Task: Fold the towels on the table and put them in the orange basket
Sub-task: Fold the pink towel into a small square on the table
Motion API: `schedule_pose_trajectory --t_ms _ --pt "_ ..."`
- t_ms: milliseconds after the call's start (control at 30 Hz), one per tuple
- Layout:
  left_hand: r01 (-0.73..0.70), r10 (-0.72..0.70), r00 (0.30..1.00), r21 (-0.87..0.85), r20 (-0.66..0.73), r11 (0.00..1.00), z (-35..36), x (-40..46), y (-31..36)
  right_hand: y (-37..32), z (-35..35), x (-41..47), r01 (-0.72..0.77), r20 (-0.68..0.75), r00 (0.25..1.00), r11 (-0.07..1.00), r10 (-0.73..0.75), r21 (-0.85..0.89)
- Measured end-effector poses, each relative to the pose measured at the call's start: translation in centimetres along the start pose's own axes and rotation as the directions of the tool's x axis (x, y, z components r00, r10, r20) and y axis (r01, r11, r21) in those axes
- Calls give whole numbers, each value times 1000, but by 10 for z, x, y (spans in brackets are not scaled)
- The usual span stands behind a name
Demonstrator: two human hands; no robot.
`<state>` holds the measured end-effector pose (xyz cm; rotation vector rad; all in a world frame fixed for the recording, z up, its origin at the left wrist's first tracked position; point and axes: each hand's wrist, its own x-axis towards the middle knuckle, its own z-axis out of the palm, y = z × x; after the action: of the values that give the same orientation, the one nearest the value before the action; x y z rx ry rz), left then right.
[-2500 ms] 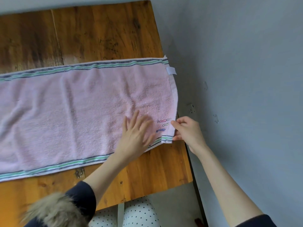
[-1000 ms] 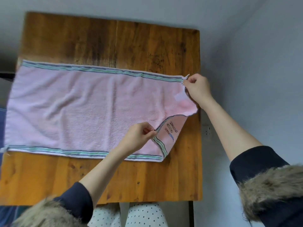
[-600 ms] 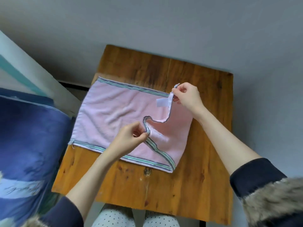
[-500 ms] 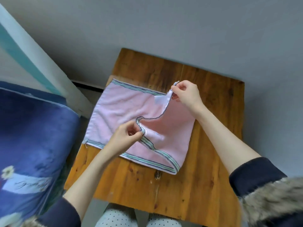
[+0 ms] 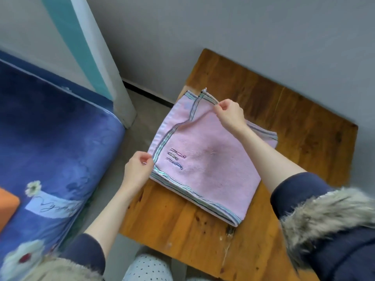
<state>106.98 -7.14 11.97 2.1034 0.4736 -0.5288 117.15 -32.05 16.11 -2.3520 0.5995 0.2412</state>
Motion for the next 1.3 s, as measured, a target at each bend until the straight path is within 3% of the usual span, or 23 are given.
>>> schedule_pose_trajectory --t_ms 200,400,733,967,1100,1233,1300 --pt "32 -35 998 59 50 998 16 9 -14 80 20 -9 76 201 979 883 22 -464" --pt "-73 65 997 225 41 972 30 12 -14 119 24 -29 65 240 968 849 74 -524" --pt "-332 259 939 393 227 858 67 20 27 184 -2 -132 -226 60 959 879 276 -419" --pt "-495 375 858 373 350 785 119 14 66 242 -18 -205 -375 -32 920 853 391 -363" --pt "-499 404 864 400 302 769 136 7 72 262 -36 -199 -464 -83 885 852 458 -242" --pt "-448 396 894 428 210 785 137 10 74 268 -61 -151 -419 -311 867 907 390 -30" --pt "-422 380 907 380 183 823 136 11 75 271 -69 -122 -394 -312 864 917 394 67"
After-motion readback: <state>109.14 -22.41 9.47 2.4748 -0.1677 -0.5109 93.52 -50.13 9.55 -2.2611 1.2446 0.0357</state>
